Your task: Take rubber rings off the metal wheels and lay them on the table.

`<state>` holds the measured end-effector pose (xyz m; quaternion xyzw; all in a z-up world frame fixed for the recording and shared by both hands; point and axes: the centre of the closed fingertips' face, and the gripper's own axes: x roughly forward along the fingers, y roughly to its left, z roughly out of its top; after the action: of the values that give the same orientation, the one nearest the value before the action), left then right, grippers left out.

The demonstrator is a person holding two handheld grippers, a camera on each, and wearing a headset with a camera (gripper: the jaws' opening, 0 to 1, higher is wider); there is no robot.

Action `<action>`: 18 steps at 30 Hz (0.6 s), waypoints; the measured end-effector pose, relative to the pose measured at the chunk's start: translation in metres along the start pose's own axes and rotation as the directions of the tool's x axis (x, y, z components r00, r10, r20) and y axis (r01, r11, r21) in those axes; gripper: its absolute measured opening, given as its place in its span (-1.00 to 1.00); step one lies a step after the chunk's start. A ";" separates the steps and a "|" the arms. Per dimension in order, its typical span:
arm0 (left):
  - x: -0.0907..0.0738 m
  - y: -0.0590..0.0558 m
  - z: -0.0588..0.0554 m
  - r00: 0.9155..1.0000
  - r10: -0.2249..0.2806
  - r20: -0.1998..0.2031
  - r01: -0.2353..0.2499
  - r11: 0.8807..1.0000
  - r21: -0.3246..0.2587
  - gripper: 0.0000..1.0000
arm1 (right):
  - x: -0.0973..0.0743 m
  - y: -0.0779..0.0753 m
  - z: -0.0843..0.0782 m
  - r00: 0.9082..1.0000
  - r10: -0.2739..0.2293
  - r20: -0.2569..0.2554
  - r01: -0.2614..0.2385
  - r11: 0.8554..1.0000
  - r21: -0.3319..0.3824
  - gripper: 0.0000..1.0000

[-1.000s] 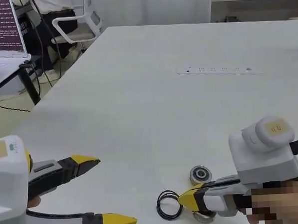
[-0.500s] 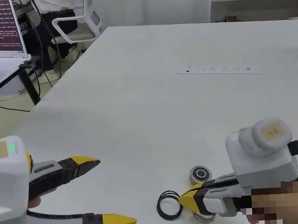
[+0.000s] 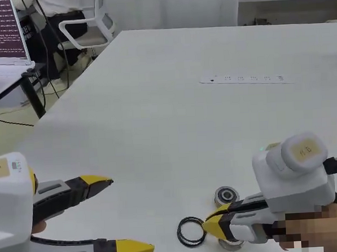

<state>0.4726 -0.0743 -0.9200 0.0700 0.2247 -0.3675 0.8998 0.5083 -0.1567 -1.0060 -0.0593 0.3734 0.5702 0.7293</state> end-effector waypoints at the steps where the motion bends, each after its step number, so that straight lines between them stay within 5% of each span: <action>1: 0.000 0.000 0.000 1.000 0.000 0.000 0.000 1.000 0.000 0.49 | 0.000 0.000 0.000 1.000 -0.001 0.001 0.001 1.000 0.001 -0.93; 18: 0.000 -0.001 0.000 1.000 0.001 -0.010 0.000 1.000 0.027 0.52 | -0.020 -0.005 0.027 0.996 -0.046 0.081 0.048 0.998 -0.029 -0.92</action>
<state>0.4719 -0.0746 -0.9201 0.0841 0.2241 -0.3699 0.8977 0.5240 -0.1605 -0.9765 -0.0563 0.3335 0.5605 0.7560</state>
